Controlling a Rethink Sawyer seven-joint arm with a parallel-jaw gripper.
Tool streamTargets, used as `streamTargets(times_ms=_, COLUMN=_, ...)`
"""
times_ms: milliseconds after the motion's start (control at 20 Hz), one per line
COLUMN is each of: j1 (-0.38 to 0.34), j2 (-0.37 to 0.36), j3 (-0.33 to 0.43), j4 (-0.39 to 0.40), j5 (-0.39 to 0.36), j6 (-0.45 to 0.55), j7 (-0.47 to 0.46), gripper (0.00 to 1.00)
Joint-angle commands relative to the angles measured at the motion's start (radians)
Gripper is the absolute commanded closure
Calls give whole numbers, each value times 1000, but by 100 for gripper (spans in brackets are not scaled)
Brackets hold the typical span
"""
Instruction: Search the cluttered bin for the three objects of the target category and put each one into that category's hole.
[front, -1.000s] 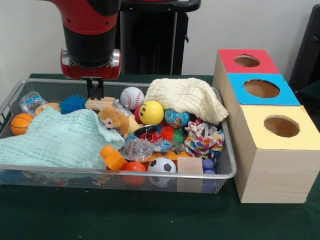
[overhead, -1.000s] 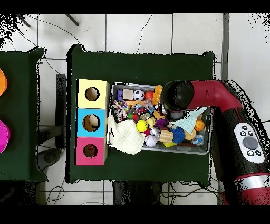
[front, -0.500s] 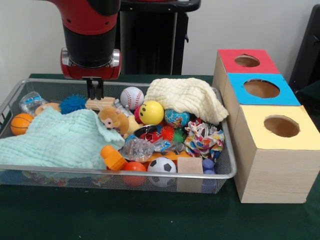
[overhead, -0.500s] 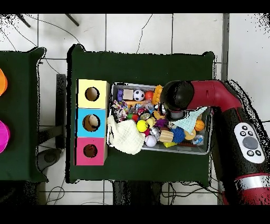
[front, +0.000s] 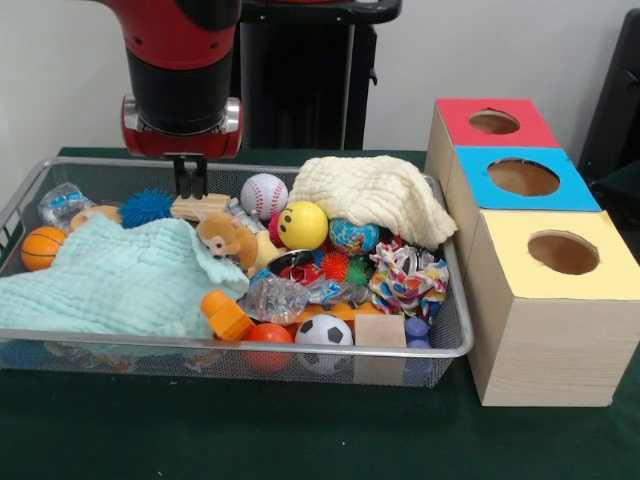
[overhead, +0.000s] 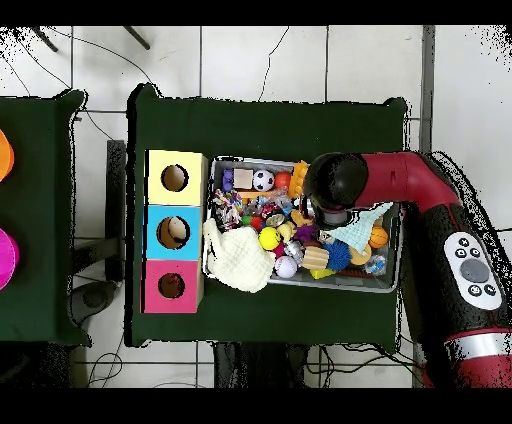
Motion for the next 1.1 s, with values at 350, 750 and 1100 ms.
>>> streamTargets(times_ms=350, j1=29, j2=-247, j3=31, j4=312, j5=156, j6=-19, j7=-26, gripper=100)
streamTargets(times_ms=750, j1=71, j2=-318, j3=-5, j4=399, j5=215, j6=-66, j7=47, gripper=100)
streamTargets(times_ms=1100, j1=128, j2=-393, j3=-44, j4=501, j5=295, j6=-115, j7=139, gripper=100)
